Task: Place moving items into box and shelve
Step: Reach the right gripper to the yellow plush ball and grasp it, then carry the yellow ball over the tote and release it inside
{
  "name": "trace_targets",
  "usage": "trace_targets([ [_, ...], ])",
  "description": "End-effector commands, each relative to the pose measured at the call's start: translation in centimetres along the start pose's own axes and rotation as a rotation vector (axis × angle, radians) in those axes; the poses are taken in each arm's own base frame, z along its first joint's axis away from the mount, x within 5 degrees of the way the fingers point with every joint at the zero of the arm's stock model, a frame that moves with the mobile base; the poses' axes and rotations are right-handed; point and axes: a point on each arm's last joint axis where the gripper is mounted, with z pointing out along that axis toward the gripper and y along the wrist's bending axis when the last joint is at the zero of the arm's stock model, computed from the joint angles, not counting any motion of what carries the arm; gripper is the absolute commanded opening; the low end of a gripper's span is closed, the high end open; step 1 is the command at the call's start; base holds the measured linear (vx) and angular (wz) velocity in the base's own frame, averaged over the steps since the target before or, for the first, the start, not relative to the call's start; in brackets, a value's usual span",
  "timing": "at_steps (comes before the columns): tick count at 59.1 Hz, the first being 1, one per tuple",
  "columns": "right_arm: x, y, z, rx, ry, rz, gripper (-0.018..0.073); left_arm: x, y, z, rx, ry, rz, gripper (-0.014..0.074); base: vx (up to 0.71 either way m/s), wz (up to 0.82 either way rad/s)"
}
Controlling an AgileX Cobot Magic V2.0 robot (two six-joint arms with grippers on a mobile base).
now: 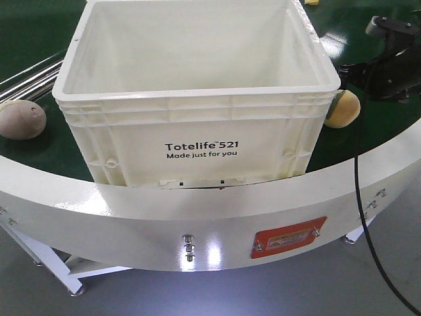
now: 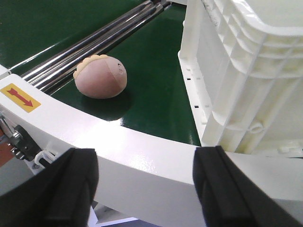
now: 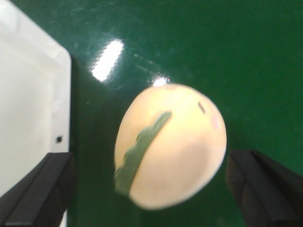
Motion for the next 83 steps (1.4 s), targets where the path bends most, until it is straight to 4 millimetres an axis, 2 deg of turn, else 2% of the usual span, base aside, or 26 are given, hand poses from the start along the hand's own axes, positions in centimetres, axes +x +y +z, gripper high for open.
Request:
trace_targets([
  [1, -2.5, -0.2, -1.4, 0.017, -0.122, -0.017, 0.0686, -1.4, -0.1, -0.4, 0.010, -0.079, -0.008, 0.0549, 0.00, 0.00],
  [11, -2.6, -0.8, 1.2, 0.032, -0.124, -0.033, 0.0670, -1.4, -0.1, -0.4, 0.010, -0.074, -0.008, 0.0549, 0.00, 0.00],
  [20, -2.1, -1.0, 2.5, 0.034, -0.099, -0.056, 0.0622, -1.4, -0.1, -0.4, 0.010, -0.074, -0.008, 0.0549, 0.00, 0.00],
  [30, -1.8, -0.9, 2.5, 0.025, -0.070, -0.082, 0.0449, -1.4, -0.1, -0.4, 0.010, -0.074, -0.008, 0.0549, 0.00, 0.00],
  [36, -2.0, -0.7, 1.7, 0.017, -0.074, -0.081, 0.0330, -1.4, -0.1, -0.4, 0.010, -0.071, -0.008, 0.0549, 0.00, 0.00],
  [42, -2.9, -0.4, -0.4, 0.023, -0.128, -0.126, 0.0264, -1.3, -0.1, -0.4, 0.009, -0.066, -0.006, 0.0549, 0.00, 0.00],
  [52, -5.3, 1.4, -7.1, 0.054, -0.332, -0.222, 0.0252, -1.3, -0.1, -0.4, 0.009, -0.060, -0.006, 0.0549, 0.00, 0.00],
  [60, -6.6, 4.4, -13.0, 0.060, -0.532, -0.302, 0.0252, -1.3, -0.1, -0.4, 0.008, -0.061, -0.006, 0.0549, 0.00, 0.00],
  [67, -6.8, 8.6, -17.2, 0.018, -0.687, -0.385, 0.0252, -1.3, -0.1, -0.4, 0.008, -0.060, -0.004, 0.0549, 0.00, 0.00],
  [73, -6.5, 12.0, -18.7, -0.045, -0.761, -0.430, 0.0252, -1.3, -0.1, -0.4, 0.008, -0.060, -0.004, 0.0549, 0.00, 0.00],
  [83, -5.1, 17.4, -17.8, -0.173, -0.743, -0.509, 0.0252, -1.3, -0.1, -0.4, 0.008, -0.060, -0.004, 0.0549, 0.00, 0.00],
])
